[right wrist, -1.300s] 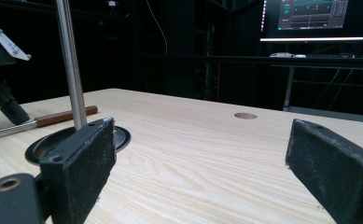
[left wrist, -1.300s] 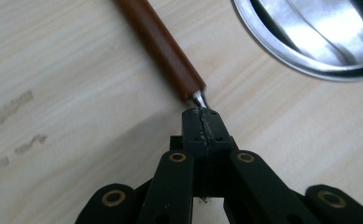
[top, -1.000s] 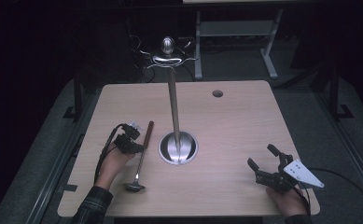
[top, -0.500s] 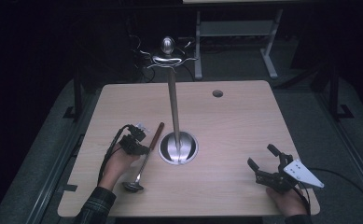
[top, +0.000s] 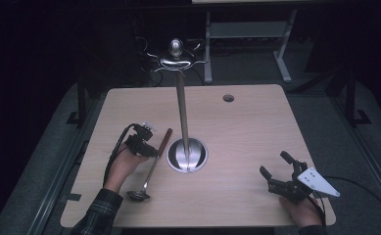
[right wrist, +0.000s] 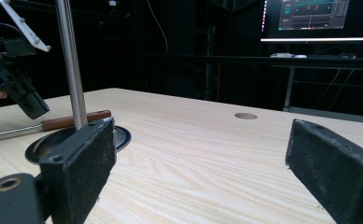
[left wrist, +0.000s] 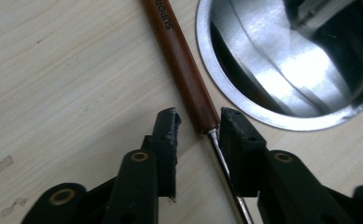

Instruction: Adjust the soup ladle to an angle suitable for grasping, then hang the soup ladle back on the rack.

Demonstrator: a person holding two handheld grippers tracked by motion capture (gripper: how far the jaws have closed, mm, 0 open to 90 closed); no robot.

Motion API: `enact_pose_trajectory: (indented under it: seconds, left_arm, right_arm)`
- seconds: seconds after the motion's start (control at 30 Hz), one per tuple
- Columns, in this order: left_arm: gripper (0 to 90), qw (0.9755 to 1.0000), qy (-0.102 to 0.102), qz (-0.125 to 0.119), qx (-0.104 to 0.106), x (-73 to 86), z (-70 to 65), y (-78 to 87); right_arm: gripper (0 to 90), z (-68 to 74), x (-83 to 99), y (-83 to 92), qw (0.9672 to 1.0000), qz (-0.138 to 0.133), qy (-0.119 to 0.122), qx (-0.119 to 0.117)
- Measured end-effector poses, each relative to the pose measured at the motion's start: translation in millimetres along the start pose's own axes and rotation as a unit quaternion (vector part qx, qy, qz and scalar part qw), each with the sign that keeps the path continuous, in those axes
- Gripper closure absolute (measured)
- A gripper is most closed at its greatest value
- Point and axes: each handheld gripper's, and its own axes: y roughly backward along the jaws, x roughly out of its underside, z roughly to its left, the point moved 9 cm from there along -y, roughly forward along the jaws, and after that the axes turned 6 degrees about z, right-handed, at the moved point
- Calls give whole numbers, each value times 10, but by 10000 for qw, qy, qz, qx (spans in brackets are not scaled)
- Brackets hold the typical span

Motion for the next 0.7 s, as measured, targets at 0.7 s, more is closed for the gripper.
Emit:
enact_pose_trajectory:
  seconds: [0.7]
  left_arm:
    - [636, 9982, 131, 583, -95, -133, -8, -269]
  right_arm:
    - [79, 3, 0, 2, 10000, 6, -21, -30]
